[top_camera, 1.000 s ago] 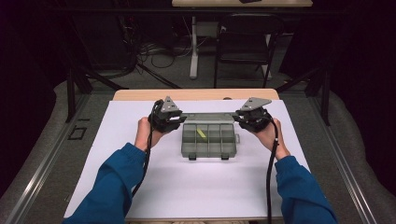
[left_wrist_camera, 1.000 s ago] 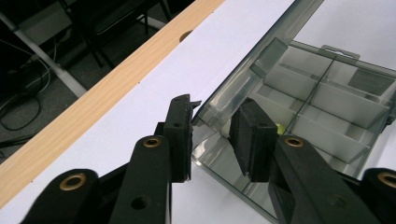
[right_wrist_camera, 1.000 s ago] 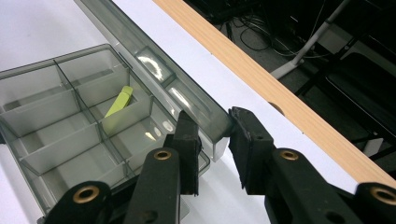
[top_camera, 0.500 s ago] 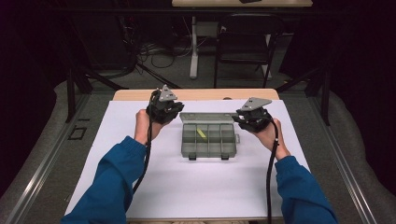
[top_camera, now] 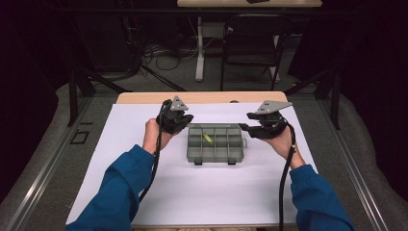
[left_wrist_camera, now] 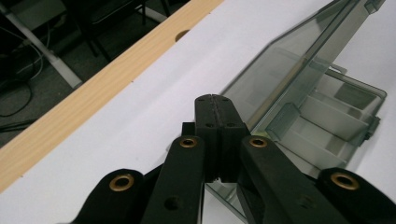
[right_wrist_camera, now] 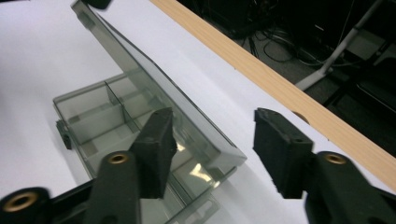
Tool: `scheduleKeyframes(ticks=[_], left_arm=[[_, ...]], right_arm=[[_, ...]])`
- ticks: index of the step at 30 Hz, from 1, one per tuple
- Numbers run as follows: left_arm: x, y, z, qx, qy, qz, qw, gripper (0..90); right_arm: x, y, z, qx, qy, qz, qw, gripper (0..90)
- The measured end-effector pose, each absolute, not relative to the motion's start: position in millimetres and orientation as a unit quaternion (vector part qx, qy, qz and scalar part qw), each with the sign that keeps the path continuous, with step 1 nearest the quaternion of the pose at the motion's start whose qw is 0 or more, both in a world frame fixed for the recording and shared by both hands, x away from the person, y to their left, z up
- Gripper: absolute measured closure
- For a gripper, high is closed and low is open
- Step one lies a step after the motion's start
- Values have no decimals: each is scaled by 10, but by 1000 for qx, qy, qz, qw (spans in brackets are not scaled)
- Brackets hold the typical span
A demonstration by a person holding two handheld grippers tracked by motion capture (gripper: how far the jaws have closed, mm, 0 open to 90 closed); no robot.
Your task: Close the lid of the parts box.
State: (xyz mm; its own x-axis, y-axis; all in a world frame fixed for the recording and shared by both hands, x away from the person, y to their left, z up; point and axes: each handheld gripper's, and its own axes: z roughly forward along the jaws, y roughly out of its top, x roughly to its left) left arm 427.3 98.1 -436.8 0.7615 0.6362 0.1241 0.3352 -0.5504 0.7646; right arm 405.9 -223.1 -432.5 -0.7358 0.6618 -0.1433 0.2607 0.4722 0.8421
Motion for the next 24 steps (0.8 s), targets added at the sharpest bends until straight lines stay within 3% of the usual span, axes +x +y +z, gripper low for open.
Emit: scheduleKeyframes(ticks=[6, 12, 24], left_arm=[[4169, 982, -4451, 862, 273, 193, 381, 899], [4083, 981, -4555, 868, 264, 183, 380, 899], [3989, 988, -4796, 869, 265, 168, 384, 899]], right_arm=[[4049, -2149, -4367, 282, 829, 420, 239, 757], [4004, -2087, -4495, 288, 830, 420, 230, 893], [3940, -1986, -4835, 285, 850, 396, 200, 900]])
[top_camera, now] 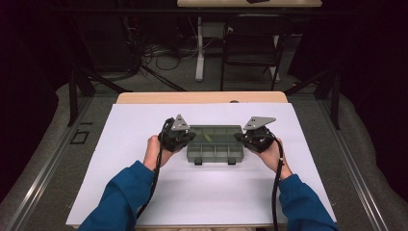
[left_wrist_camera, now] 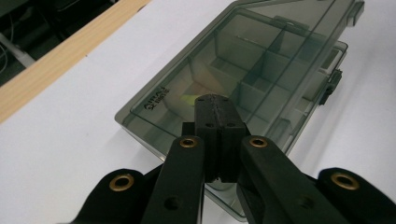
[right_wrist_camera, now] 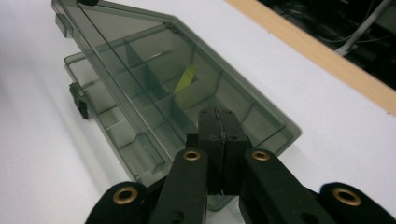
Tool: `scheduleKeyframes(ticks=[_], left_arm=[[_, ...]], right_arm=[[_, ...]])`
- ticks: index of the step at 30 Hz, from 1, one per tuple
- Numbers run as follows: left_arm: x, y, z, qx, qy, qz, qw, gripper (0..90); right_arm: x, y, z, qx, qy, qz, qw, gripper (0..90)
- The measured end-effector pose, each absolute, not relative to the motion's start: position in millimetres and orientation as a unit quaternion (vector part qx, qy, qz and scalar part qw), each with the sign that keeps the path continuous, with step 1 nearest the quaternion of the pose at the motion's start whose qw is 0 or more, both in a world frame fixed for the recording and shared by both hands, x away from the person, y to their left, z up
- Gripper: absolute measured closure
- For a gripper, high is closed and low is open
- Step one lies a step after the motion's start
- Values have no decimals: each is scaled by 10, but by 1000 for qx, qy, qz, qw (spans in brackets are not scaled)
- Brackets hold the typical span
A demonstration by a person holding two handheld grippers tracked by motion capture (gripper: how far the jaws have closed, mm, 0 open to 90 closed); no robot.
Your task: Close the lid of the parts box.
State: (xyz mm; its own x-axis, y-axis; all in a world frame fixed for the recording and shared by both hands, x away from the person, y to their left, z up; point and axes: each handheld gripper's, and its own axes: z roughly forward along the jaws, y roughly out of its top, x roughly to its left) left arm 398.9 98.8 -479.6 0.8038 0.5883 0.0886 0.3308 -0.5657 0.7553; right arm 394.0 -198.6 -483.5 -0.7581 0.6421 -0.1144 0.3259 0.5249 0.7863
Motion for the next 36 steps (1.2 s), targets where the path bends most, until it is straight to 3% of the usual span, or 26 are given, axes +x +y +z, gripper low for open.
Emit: scheduleKeyframes(ticks=[19, 36], left_arm=[[3986, 994, -5109, 880, 269, 152, 361, 899], [3985, 949, -5164, 884, 268, 156, 350, 899]], right_arm=[[3939, -1893, -5040, 280, 871, 358, 188, 900], [3956, -1868, -5126, 294, 878, 337, 170, 900]])
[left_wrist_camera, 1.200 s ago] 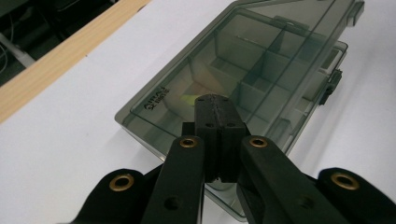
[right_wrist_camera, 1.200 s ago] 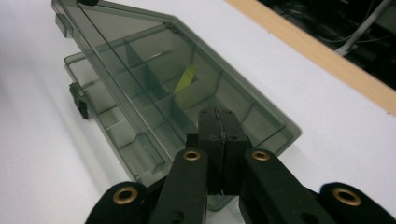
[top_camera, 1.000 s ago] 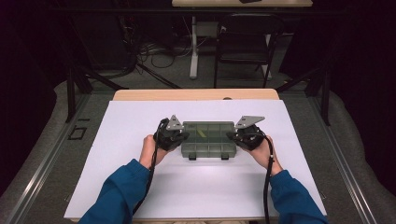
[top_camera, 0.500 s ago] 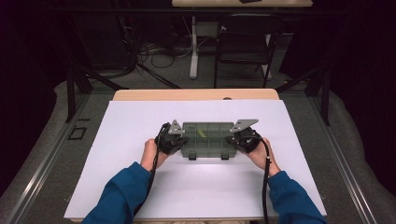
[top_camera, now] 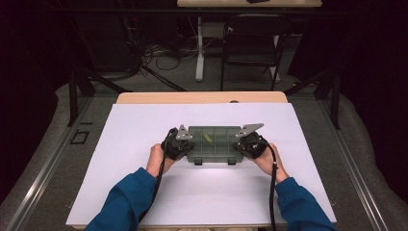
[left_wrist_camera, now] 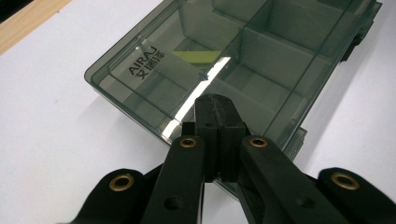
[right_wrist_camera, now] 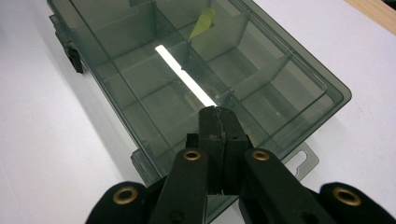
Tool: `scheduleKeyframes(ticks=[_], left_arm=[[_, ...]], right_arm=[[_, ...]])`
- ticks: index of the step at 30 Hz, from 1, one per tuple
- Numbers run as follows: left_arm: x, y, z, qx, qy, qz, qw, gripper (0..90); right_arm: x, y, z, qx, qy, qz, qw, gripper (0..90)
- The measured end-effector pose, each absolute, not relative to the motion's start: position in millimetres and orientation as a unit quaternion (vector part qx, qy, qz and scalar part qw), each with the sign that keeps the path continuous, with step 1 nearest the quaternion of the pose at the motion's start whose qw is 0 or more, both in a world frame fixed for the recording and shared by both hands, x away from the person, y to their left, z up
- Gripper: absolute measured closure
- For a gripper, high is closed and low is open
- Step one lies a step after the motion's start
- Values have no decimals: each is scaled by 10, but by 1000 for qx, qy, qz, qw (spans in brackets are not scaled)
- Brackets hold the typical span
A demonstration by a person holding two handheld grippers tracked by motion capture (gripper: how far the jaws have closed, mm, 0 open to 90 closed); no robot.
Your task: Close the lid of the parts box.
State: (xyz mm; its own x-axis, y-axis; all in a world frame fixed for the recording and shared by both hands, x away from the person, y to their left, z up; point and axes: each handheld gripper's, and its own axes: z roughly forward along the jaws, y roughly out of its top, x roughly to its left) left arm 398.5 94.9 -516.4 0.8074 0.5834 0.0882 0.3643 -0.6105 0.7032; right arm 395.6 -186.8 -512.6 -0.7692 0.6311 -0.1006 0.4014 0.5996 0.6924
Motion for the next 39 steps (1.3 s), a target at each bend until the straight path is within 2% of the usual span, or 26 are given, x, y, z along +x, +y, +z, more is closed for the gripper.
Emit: scheduleKeyframes(ticks=[2, 4, 6, 11, 15, 21, 26, 34, 39], left_arm=[[3992, 963, -5161, 883, 270, 152, 353, 897], [3997, 984, -5164, 880, 273, 144, 362, 816], [3988, 1000, -5164, 879, 272, 138, 367, 765], [3940, 1038, -5126, 878, 276, 138, 365, 532], [3873, 1108, -5071, 878, 279, 142, 363, 338], [3738, 1248, -5005, 879, 278, 158, 355, 166], [3617, 1371, -5002, 874, 283, 168, 358, 112], [3410, 1524, -5003, 871, 287, 179, 356, 21], [3313, 1623, -5067, 871, 292, 189, 347, 1]], right_arm=[[3960, -1874, -5125, 294, 878, 338, 168, 900], [3961, -1878, -5123, 293, 878, 339, 168, 897], [3959, -1884, -5112, 293, 879, 336, 170, 831], [3928, -1901, -5065, 296, 873, 351, 163, 724], [3843, -1893, -5011, 293, 871, 359, 160, 567], [3723, -1919, -4940, 292, 868, 369, 160, 291], [3621, -1951, -4917, 289, 868, 373, 155, 156], [3447, -2032, -4870, 288, 856, 396, 164, 65], [3368, -2077, -4881, 291, 851, 402, 172, 23]])
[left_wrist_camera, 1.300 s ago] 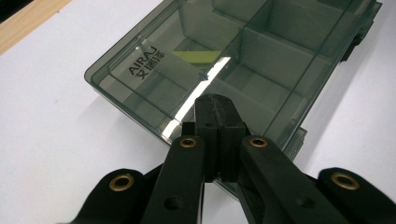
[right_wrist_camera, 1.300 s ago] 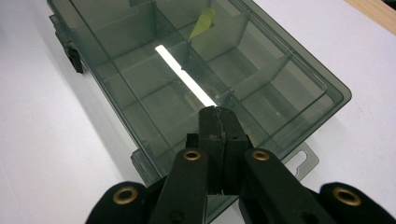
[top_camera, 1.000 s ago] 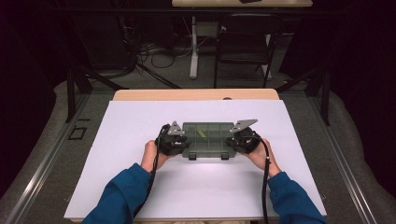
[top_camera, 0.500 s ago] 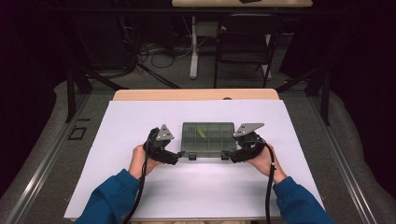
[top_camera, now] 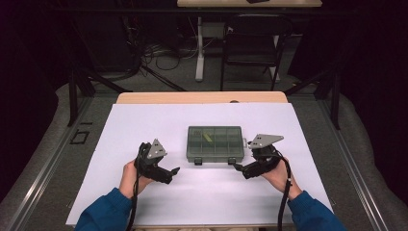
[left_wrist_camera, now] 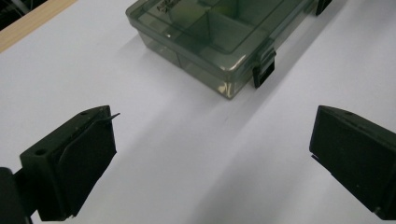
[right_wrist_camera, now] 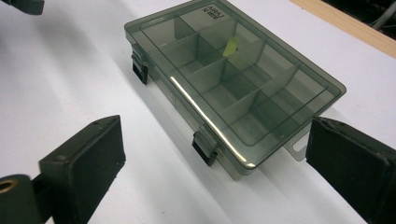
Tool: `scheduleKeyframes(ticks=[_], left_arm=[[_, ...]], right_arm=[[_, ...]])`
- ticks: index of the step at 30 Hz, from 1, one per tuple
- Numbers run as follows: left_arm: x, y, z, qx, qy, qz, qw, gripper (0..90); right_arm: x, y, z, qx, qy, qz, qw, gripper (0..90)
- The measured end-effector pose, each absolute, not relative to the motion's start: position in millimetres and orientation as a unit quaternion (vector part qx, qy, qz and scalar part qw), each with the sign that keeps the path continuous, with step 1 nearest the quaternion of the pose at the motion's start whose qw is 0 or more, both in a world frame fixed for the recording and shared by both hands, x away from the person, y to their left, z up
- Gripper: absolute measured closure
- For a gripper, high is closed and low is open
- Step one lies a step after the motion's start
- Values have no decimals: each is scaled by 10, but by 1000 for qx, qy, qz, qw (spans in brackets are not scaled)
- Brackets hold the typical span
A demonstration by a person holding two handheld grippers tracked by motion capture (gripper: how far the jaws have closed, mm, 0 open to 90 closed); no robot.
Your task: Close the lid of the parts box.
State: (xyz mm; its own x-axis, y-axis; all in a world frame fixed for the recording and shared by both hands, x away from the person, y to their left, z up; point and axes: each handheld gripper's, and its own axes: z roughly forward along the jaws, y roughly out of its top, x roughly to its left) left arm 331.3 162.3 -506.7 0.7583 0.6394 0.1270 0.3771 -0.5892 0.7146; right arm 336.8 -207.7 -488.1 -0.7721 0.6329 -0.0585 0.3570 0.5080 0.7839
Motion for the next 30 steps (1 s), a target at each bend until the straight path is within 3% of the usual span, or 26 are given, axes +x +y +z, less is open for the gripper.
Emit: scheduleKeyframes(ticks=[30], left_arm=[[2732, 2366, -5316, 808, 370, 234, 393, 0]], right_arm=[[2855, -2228, -5214, 311, 836, 393, 220, 0]])
